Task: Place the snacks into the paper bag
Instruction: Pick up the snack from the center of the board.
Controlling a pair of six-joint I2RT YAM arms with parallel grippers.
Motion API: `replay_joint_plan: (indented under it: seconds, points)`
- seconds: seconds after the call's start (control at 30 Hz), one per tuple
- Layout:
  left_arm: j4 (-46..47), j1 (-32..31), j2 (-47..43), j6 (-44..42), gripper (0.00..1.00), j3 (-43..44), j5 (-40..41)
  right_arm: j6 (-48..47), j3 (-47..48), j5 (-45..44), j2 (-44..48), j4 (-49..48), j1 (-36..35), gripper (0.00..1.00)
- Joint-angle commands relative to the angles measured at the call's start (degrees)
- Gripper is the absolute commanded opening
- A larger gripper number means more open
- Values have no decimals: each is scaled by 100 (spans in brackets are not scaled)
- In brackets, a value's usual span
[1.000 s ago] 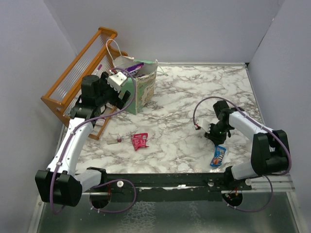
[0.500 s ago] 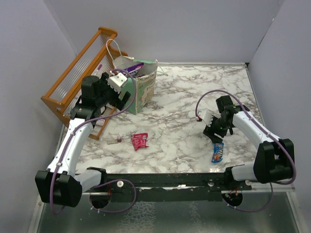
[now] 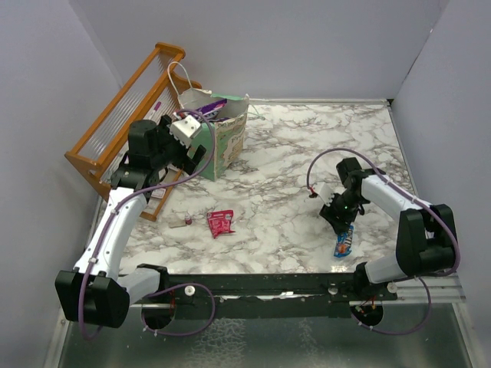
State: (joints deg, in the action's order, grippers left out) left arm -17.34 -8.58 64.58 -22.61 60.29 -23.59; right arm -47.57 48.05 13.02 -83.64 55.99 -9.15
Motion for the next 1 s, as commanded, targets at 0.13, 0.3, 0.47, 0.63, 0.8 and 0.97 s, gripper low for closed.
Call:
replay_joint_plan:
  seconds: [0.13,0.3,0.47,0.63,0.8,0.97]
  points:
    - [-223,32,-180,430,98,294,-354,135,-185,35,-1,-234,18,37]
    - [-228,12,-268,606,98,318,-484,134,-252,47,28,-290,19,26]
    - [-239,-32,-332,697,98,309,-646,180,-126,116,174,-265,21,9]
    - [-148,-102,-446,759,98,213,-840,230,98,289,452,-199,18,1]
    - [-67,-246,-531,943,95,150,-1262,313,732,873,760,25,18,1]
    - [-4,-652,-460,1143,93,262,-1399,727,1375,1695,1099,-163,16,1]
